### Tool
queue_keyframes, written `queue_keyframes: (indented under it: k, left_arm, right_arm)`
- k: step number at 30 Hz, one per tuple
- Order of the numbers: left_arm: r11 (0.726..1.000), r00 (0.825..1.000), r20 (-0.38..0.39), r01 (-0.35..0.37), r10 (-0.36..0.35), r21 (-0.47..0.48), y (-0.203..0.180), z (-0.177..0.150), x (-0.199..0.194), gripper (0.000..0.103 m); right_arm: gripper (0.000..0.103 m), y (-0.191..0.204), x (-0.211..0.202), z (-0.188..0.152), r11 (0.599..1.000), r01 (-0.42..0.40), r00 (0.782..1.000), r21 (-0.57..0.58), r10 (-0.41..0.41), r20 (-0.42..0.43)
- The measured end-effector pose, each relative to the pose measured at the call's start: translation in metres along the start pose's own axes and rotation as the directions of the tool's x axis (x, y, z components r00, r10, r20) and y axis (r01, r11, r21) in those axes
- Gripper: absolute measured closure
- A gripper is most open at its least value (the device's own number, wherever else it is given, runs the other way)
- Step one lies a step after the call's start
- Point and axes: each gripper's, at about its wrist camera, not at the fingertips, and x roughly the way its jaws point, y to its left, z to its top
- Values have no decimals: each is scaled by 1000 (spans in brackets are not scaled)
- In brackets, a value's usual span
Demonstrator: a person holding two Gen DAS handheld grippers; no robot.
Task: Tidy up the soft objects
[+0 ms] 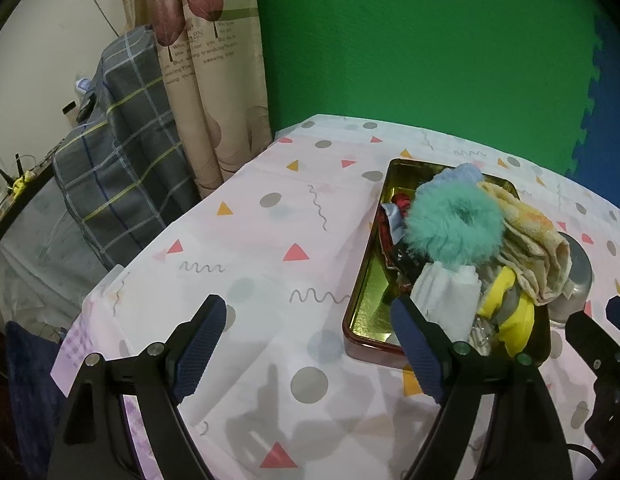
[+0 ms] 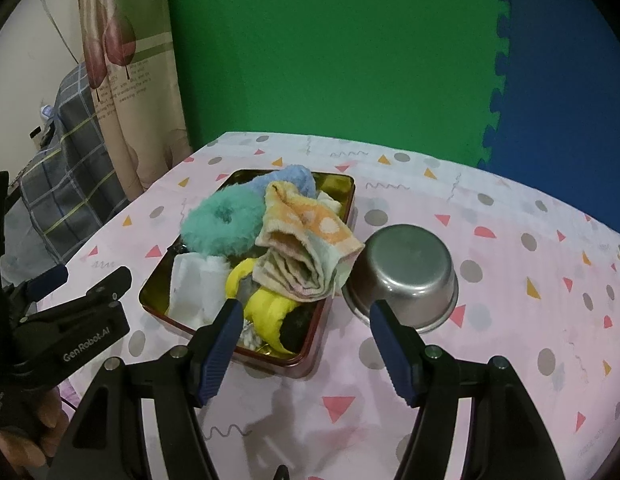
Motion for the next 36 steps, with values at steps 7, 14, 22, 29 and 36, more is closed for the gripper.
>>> queue_keyframes:
  k: [7,14,22,29,36]
  left_arm:
    - [1000,1000,0,2,-2,4,-2,-1,0,21]
    - [1000,1000,-3,1,-1,6,-2,-1,1,21]
    - [1000,1000,-3,6,-6,7,-2,-2,1,21]
    - [1000,1000,-8,2,-2,7,-3,-3,2,21]
    - [1000,1000,-9,2,-2,9,-3,-3,3,21]
  right_arm:
    - [35,7,4,-3,1000,0,1000,-19,0,-12]
    - [36,9,5,-5,1000,-3,1000,-27,3,-22]
    - [36,13,8,-7,999,-15,999,-33,13,-36]
    - [36,16,8,-9,999,-16,999,-40,14,-42]
    - [35,17,9,-10,999,-23,999,-44,20,-47]
